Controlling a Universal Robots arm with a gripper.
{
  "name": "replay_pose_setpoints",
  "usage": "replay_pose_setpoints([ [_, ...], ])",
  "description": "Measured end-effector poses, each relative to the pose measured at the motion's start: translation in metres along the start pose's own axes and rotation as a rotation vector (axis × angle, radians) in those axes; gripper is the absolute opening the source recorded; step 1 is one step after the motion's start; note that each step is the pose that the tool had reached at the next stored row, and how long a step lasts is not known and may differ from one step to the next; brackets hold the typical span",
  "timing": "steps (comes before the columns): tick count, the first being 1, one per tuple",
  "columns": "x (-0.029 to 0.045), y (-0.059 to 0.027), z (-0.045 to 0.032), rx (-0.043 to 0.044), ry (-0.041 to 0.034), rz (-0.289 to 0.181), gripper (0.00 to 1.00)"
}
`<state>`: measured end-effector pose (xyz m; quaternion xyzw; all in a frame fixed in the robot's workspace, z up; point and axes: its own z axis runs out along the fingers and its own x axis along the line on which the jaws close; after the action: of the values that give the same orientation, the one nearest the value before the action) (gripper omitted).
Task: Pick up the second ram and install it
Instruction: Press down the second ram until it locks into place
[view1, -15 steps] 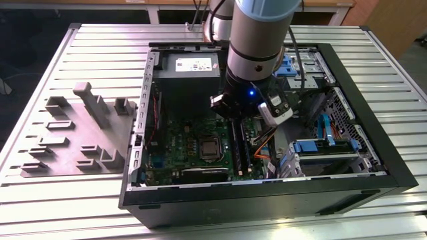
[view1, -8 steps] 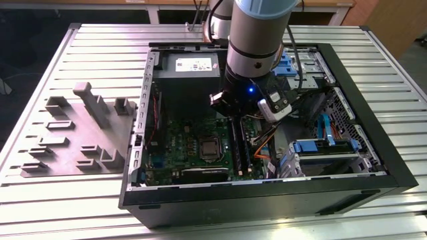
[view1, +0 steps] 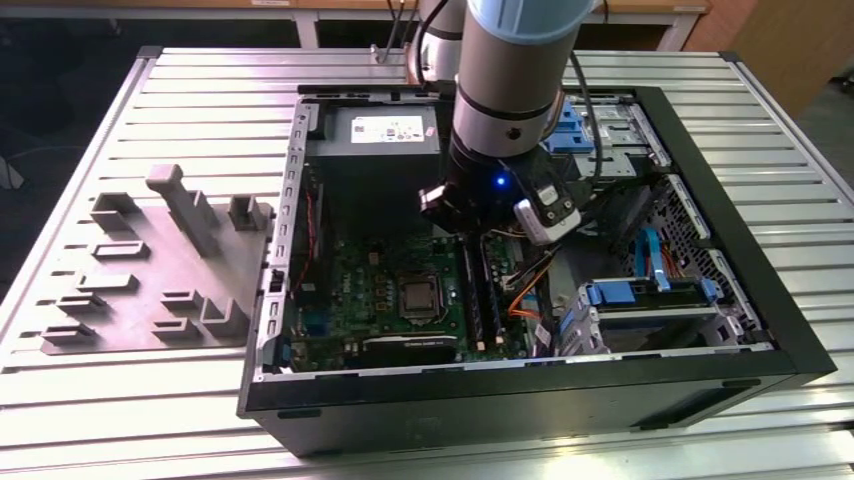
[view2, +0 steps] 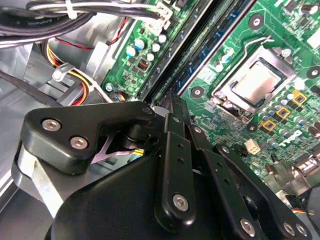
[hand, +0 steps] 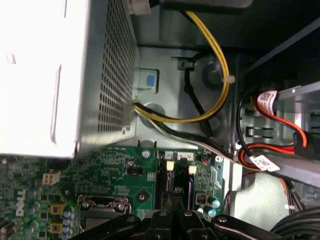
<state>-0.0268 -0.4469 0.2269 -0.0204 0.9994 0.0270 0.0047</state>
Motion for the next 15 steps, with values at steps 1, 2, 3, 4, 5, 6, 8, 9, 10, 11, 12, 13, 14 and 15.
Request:
replay_pose_setpoints([
  [1, -0.0001, 0.0007, 0.0003, 0.0001, 0.0, 0.0, 0.1],
  [2, -0.0001, 0.0012, 0.0007, 0.0, 0.0, 0.0, 0.1],
  [3, -0.0001, 0.0019, 0.0014, -0.0001, 0.0, 0.0, 0.1],
  [4, -0.0001, 0.0025, 0.0025, -0.0002, 0.0, 0.0, 0.1],
  [5, -0.0002, 0.0028, 0.0037, -0.0001, 0.0, 0.0, 0.1],
  [6, -0.0002, 0.003, 0.0047, 0.0, 0.0, 0.0, 0.1],
  [8, -0.0001, 0.003, 0.0049, 0.0002, 0.0001, 0.0, 0.1],
  [9, -0.0001, 0.003, 0.0049, 0.0002, 0.0001, 0.0, 0.1],
  [10, -0.0001, 0.003, 0.0049, 0.0002, 0.0001, 0.0, 0.1],
  [11, -0.0001, 0.0031, 0.0055, -0.0002, -0.0001, 0.0, 0.1],
  [12, -0.0001, 0.003, 0.0068, -0.0002, -0.0001, 0.0, 0.1],
  [13, -0.0001, 0.0029, 0.0076, 0.0001, 0.0001, 0.0, 0.1],
  [14, 0.0, 0.0028, 0.0077, 0.0003, 0.0002, 0.0, 0.1],
  [15, 0.0, 0.0028, 0.0077, 0.0003, 0.0002, 0.0, 0.1],
])
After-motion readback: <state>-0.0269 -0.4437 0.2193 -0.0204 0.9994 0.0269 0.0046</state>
